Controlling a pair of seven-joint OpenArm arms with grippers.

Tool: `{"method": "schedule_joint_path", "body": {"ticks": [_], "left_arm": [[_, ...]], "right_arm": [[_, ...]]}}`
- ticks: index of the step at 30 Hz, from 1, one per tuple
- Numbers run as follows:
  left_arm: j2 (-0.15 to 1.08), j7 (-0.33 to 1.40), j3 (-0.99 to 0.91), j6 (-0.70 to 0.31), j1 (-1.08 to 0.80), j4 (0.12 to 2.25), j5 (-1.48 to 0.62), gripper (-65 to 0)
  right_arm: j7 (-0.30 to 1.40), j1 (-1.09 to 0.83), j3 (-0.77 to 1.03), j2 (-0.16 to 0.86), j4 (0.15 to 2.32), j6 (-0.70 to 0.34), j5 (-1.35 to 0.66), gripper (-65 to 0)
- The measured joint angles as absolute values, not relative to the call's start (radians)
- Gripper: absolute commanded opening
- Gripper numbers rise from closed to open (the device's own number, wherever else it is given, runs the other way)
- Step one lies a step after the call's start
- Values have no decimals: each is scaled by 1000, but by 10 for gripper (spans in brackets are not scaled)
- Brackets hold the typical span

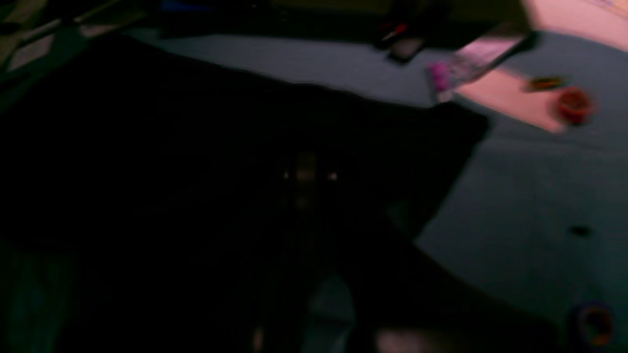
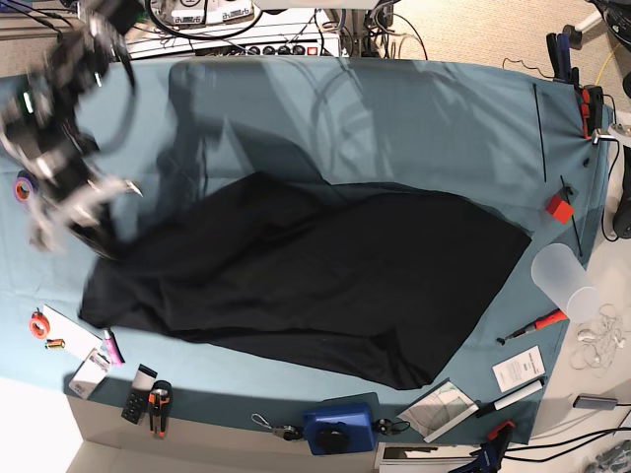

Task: Layout the t-shirt on the table in an organized manner, then fold the t-shirt properly
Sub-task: 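Move the right gripper to the shirt corner nearest it, then grasp the shirt corner with the right gripper and pull it outward to flatten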

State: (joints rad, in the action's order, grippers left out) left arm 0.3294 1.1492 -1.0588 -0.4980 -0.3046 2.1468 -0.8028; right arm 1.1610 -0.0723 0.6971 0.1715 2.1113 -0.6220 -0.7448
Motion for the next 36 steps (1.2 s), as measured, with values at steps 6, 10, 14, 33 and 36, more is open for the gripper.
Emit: {"method": "schedule_joint_path", "body": {"ticks": [6,10,14,33,36], "left_arm": [[330,1152,-1059,-498,-305,2147,-813,-650],[330,1152,-1059,-498,-304,2147,-818,-650],[329,1152,-1058,-498,-304,2147,-816,-650],[329,1152,-1058,-498,-305,2147,-817,-650],[329,1152,-1058,-498,-305,2147,-817,-650]], "right_arm": [[1039,-3,671,180,2001,-603,-475,-650],[925,86,556,201,1800,-607,-380,-650],[799,244,421,200,1537,-531,-210,-650],[1207,770,157,206,1259,-504,-387,-396],[1359,792,157,212,1266,-500,-549,-397]]}}
